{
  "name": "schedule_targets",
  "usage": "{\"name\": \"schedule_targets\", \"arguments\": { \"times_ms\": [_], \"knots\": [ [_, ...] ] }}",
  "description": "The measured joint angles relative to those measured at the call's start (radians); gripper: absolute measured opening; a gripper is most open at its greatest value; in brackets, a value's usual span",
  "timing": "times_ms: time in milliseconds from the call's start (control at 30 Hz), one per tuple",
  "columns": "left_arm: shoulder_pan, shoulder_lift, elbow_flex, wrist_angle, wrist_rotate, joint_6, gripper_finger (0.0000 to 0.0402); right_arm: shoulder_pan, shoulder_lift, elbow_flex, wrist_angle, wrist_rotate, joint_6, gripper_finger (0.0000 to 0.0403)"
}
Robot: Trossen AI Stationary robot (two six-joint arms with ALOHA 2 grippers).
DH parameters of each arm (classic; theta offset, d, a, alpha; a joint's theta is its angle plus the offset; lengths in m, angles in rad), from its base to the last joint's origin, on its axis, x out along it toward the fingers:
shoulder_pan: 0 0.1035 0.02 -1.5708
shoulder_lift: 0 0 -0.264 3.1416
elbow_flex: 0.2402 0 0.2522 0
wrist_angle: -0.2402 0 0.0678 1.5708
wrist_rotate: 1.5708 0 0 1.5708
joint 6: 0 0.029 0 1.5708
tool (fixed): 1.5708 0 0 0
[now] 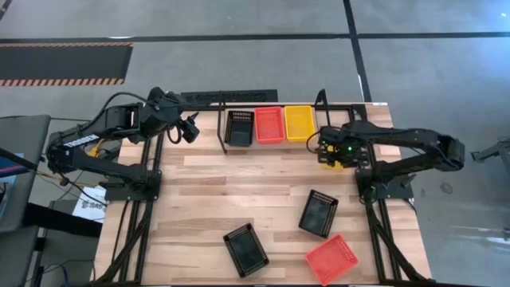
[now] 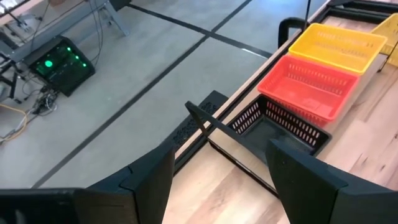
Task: Stack baskets on shelf by color
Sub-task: Stack the yellow bin on top of the other yellow bin on the shelf
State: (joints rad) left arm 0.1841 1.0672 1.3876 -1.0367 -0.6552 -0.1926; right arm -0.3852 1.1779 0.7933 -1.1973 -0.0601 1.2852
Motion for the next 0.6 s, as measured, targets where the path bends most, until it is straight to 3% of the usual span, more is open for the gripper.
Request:
{"name": "schedule_targets", "arguments": {
  "times_ms": [133, 367, 600],
  "knots": [
    [0.000, 0.000, 0.000, 0.000, 0.000, 0.009, 0.0242, 0.029, 0.000, 0.000, -0.031, -0.007, -0.083, 0.0226],
    [0.000, 0.000, 0.000, -0.003, 0.003, 0.008, 0.0242, -0.007, -0.022, -0.001, -0.212, -0.014, -0.056, 0.0226],
    [0.000, 0.000, 0.000, -0.004, 0.004, 0.003, 0.0242, -0.107, -0.108, 0.000, -0.149, 0.019, -0.075, 0.0226]
  ]
}}
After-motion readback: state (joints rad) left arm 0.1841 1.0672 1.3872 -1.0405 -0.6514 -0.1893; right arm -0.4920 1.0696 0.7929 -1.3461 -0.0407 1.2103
